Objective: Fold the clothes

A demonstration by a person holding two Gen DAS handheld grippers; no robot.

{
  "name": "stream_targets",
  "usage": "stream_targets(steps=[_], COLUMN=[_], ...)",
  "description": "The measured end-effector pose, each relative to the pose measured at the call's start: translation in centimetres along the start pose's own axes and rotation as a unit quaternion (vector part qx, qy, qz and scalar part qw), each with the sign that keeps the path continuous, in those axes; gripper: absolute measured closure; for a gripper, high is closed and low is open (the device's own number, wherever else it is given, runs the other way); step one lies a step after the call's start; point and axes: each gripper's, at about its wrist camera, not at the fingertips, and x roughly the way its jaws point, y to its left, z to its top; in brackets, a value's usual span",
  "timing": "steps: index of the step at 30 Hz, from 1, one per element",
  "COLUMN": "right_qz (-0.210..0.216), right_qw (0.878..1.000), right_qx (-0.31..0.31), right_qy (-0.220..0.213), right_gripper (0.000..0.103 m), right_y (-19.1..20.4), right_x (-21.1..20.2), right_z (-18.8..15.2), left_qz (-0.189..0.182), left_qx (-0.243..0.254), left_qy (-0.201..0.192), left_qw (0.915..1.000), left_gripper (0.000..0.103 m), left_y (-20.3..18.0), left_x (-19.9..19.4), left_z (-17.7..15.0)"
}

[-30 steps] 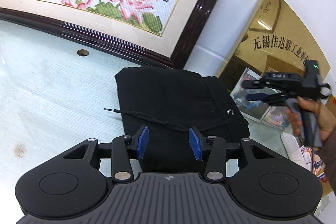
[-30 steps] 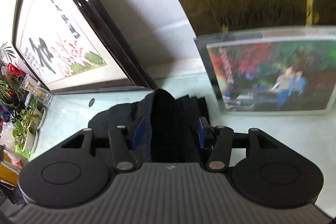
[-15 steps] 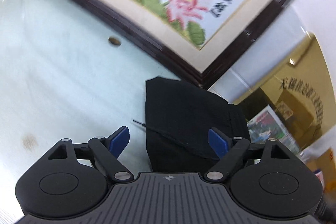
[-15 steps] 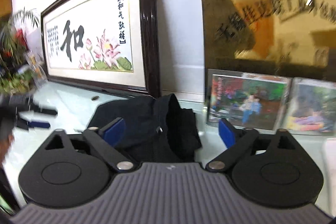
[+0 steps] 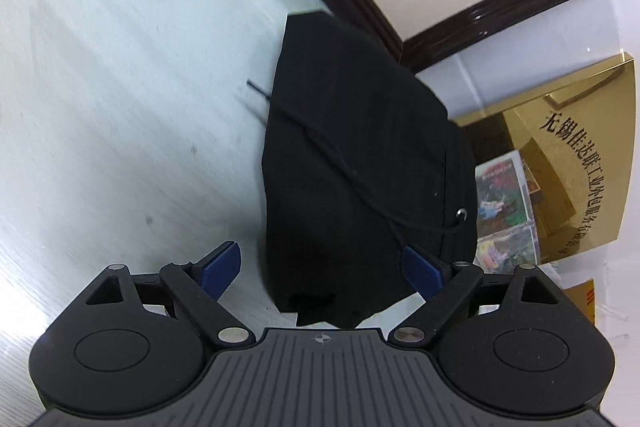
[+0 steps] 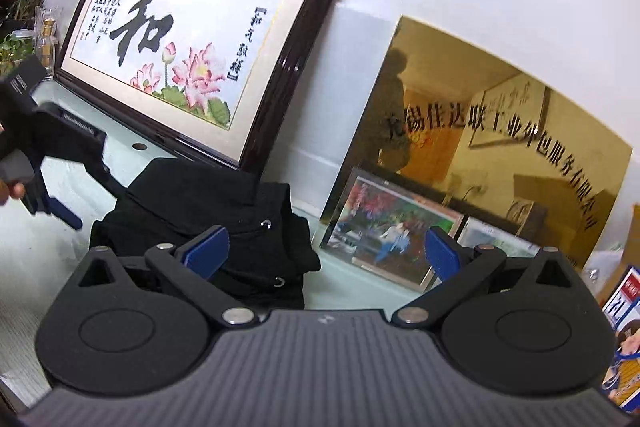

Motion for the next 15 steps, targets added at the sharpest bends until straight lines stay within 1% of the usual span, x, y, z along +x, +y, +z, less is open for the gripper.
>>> stream_targets(steps=[4,15], right_qz=[-0.001,0.005], right_qw=[1.000,1.000], right_qx=[-0.004,0.003], right_qy=[-0.007,-0.015], right_gripper=[0.000,0.000], right_y=[0.2,0.1], right_x=[-1.2,-1.7], right_z=[0.3,1.0], left_qz=[-0.009,-0.042], left_qx=[-0.014,-0.037], left_qy=[0.004,0.005], left_qw=[0.9999,0.9984], left_gripper=[0.012,0.012], left_y=[0.6,0.7], left_x=[0.8,2.6], left_z=[-0.3,-0.5])
